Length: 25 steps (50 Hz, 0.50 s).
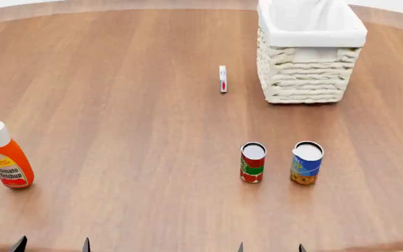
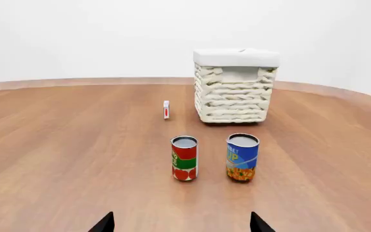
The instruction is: Pick up the alphabet soup and the cream cheese box, and put them in the basket.
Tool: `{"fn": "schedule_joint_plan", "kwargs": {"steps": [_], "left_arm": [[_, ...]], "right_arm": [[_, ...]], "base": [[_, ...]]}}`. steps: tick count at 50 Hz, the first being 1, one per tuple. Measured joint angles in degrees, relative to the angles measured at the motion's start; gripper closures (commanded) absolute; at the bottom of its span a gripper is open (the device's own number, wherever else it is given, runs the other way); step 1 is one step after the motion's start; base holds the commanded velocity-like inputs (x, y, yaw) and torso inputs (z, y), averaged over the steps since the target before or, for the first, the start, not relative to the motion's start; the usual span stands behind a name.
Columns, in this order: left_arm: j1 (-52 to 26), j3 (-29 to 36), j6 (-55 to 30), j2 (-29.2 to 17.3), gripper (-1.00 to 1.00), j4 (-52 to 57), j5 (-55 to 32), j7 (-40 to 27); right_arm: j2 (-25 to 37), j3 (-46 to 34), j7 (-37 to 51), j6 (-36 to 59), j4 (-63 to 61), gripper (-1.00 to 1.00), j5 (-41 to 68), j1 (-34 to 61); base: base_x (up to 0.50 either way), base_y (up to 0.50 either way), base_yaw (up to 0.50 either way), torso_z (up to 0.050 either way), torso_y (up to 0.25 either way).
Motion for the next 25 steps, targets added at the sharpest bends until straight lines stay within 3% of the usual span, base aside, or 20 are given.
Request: {"fn": "schedule_joint_plan", "kwargs": {"steps": [16,25], "left_arm": [[-0.01,3.56,-0.03,-3.02,-1.00,0.57,-2.80,-3.41],[0.82,4.69,0.20,-4.52,-1.00,6.28,-2.79,-4.70]], "right_arm": [[1.87,-2.30,2.32,0.98,-2.04,-1.00,1.24,-0.28],[3.40,-3.98,4.05,4.16,-8.73,-1.00,0.34,-0.81]], "base": [[0.00,0.00,0.00,0.000,0.000],[0.00,0.00,0.00,0.000,0.000]]}}
